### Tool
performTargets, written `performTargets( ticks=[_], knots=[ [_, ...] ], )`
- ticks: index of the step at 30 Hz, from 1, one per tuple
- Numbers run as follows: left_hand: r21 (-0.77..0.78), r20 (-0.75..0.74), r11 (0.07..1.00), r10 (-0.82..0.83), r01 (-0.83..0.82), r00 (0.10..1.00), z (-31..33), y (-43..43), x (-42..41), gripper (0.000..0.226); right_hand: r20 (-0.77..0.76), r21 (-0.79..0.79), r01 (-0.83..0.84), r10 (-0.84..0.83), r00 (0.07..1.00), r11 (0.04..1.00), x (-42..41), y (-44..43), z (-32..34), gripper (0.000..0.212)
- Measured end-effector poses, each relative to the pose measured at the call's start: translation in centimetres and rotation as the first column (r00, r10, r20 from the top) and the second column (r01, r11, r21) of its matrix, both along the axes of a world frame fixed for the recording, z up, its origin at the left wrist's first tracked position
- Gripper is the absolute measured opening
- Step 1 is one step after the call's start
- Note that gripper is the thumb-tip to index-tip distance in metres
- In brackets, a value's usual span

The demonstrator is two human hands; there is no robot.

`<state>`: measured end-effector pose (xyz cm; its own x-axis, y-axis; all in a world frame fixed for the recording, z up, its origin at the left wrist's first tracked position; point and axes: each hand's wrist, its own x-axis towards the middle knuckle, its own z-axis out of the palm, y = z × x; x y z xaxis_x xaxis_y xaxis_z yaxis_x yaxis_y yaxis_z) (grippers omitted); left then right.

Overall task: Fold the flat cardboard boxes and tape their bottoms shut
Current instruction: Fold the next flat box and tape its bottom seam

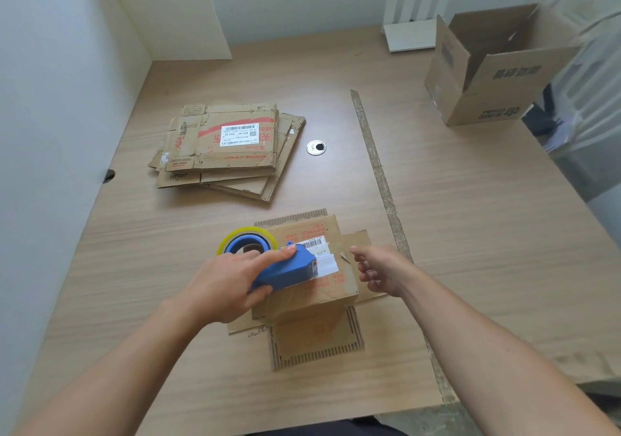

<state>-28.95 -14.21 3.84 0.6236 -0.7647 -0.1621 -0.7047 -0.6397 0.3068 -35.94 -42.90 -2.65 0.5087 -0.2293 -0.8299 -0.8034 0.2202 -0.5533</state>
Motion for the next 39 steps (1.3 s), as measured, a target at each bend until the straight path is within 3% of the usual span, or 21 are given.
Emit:
performTargets(
  ticks=[6, 11, 14, 17, 24, 34, 39],
  knots=[
    [0.012, -0.016, 1.0, 0.003, -0.002, 1.0, 0.2, -0.1, -0.1, 0.087, -0.071, 0.125, 0.02, -0.011, 0.997, 0.992, 0.5, 0.7, 0.0, 0.034],
    [0.013, 0.008, 1.0, 0.009, -0.009, 1.0, 0.2, 0.0, -0.1, 0.086, 0.137, 0.083, 0.214, -0.224, 0.965, 0.973, -0.1, -0.2, 0.6, 0.026],
    [0.009, 0.015, 1.0, 0.011, -0.011, 1.0, 0.1, 0.0, -0.1, 0.085, 0.269, 0.033, 0.242, -0.241, 0.932, 0.97, -0.6, -0.6, 0.9, 0.02],
    [0.009, 0.024, 1.0, 0.012, -0.012, 1.0, 0.0, 0.1, -0.1, 0.085, 0.306, -0.001, 0.263, -0.25, 0.919, 0.965, -0.9, -0.5, 1.0, 0.018],
    [0.016, 0.035, 1.0, 0.011, -0.011, 0.999, 0.0, 0.0, -0.1, 0.085, 0.172, -0.179, 0.106, -0.075, 0.982, 0.978, -1.2, 0.0, -1.0, 0.027],
    [0.028, 0.019, 1.0, 0.008, -0.008, 1.0, 0.1, -0.1, -0.1, 0.086, 0.101, -0.057, 0.093, -0.087, 0.991, 0.994, -0.7, 1.6, -2.8, 0.022],
    [0.037, 0.01, 0.999, 0.011, -0.011, 1.0, 0.2, -0.2, 0.1, 0.085, 0.131, -0.162, 0.069, -0.048, 0.99, 0.984, -1.0, 2.7, -3.2, 0.026]
  ],
)
